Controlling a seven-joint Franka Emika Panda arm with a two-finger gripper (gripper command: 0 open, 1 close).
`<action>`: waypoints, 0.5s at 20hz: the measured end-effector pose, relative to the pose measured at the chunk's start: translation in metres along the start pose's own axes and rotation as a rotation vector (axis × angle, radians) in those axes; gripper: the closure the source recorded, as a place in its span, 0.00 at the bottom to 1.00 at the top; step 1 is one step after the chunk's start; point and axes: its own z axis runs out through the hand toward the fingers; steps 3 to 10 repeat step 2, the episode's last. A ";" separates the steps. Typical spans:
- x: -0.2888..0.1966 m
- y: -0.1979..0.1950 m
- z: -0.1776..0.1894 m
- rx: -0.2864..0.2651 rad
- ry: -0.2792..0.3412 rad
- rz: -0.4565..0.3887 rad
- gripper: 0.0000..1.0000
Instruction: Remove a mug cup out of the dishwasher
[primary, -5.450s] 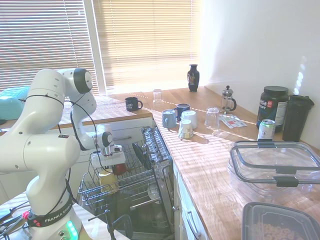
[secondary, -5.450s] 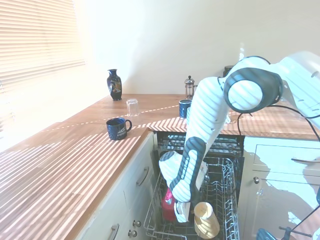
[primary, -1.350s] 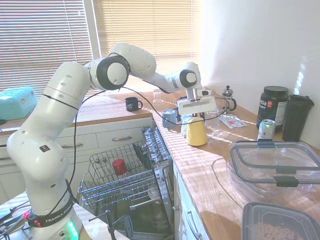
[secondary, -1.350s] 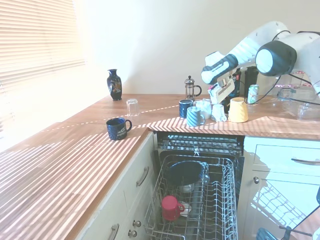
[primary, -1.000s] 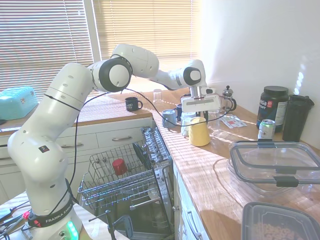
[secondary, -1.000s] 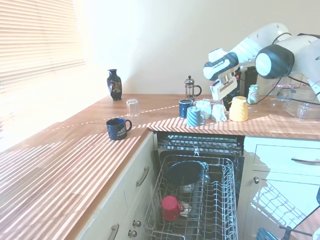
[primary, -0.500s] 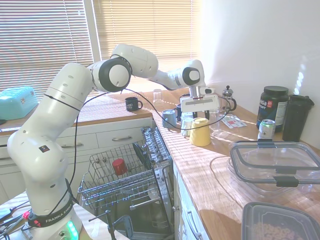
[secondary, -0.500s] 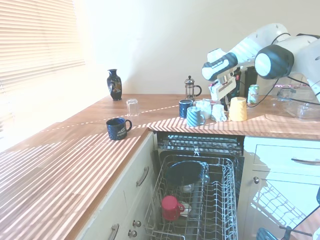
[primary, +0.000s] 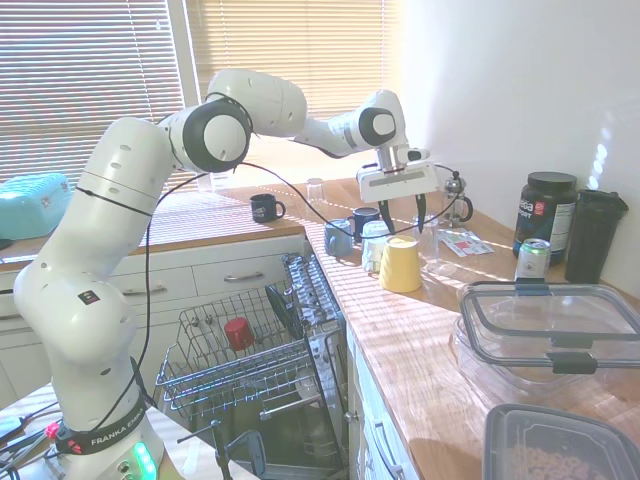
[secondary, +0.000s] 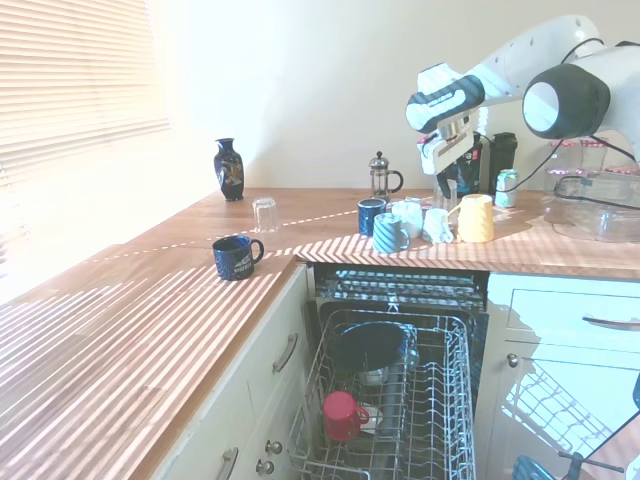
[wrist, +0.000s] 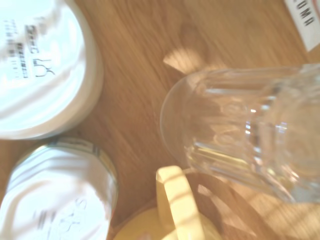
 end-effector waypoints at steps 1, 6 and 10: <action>-0.003 0.004 -0.009 0.006 0.005 0.003 0.00; -0.008 0.010 -0.019 0.014 0.009 0.006 0.00; -0.008 0.010 -0.019 0.014 0.009 0.006 0.00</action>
